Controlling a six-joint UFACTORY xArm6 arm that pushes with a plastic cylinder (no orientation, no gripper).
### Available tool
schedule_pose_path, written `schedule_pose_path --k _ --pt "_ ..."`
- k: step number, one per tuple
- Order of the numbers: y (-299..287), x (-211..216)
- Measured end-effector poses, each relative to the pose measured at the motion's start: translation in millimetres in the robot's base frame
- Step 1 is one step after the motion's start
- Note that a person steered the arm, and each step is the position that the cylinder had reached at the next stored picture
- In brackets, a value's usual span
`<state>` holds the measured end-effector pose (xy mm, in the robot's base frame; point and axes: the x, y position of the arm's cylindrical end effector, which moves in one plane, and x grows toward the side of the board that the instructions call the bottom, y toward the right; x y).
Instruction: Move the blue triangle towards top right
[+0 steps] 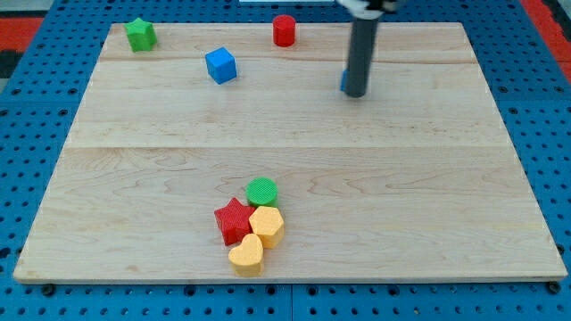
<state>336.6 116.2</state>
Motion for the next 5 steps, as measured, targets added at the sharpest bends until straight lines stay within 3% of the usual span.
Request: schedule_pose_path --k 1,2,5 --pt "26.1 -31.2" --pt "30.0 -27.2" --pt "-61.2 -21.2"
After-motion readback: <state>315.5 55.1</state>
